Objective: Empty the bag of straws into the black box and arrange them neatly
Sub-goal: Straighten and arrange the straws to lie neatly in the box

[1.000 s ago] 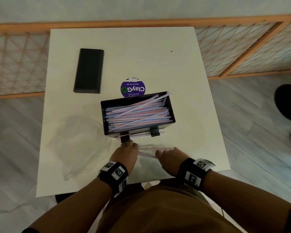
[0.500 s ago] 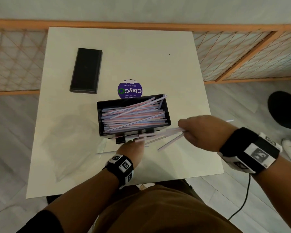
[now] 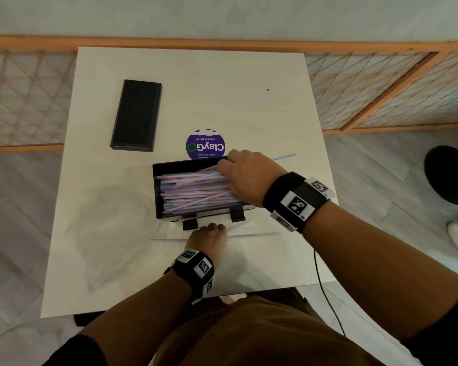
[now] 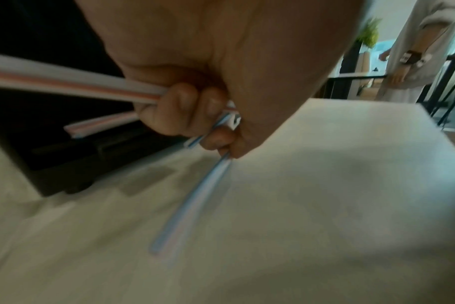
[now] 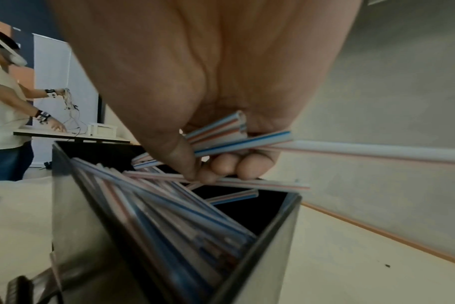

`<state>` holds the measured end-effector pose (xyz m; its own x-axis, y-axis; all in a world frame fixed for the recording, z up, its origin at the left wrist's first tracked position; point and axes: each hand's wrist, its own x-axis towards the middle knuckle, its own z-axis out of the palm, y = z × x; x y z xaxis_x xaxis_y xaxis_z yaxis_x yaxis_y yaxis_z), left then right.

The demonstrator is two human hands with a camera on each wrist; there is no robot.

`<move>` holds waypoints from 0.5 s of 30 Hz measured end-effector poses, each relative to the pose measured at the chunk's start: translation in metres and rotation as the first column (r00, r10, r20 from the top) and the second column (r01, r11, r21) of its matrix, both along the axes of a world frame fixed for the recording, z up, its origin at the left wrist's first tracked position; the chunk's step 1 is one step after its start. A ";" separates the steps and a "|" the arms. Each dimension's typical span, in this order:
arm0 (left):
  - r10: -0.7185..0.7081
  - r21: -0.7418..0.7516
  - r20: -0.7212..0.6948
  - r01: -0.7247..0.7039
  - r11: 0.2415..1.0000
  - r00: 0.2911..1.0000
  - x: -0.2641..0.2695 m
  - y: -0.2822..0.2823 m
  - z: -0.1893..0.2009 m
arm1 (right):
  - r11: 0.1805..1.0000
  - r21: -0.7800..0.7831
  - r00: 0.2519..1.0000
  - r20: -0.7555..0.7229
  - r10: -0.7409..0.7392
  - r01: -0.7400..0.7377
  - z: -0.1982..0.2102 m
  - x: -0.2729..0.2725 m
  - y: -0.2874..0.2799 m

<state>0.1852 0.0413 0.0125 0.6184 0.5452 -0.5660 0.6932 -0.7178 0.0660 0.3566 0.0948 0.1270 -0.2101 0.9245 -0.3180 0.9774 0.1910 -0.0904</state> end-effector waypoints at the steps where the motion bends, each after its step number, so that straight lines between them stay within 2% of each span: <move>1: -0.026 -0.007 0.001 0.026 1.000 1.000 0.001 -0.003 0.005 | 1.000 -0.003 1.000 -0.010 0.010 -0.010 -0.004 -0.003 0.003; 8: -0.081 -0.094 0.168 0.097 0.991 0.983 0.009 -0.009 0.062 | 0.998 -0.045 0.990 -0.137 0.041 -0.047 -0.010 -0.019 0.011; 12: -0.159 -0.104 0.235 0.188 0.977 0.959 -0.001 0.001 0.104 | 0.999 -0.036 0.958 -0.286 -0.013 0.003 0.015 -0.011 0.014; 15: -0.082 -0.089 0.341 0.119 0.989 0.937 -0.013 0.017 0.131 | 0.996 0.042 0.929 -0.365 -0.062 0.083 0.046 0.002 0.014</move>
<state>0.1718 0.0588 0.1432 0.8307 0.4183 -0.3674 0.5419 -0.7587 0.3615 0.3582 0.1092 0.1727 -0.2333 0.9556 -0.1802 0.8911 0.1358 -0.4331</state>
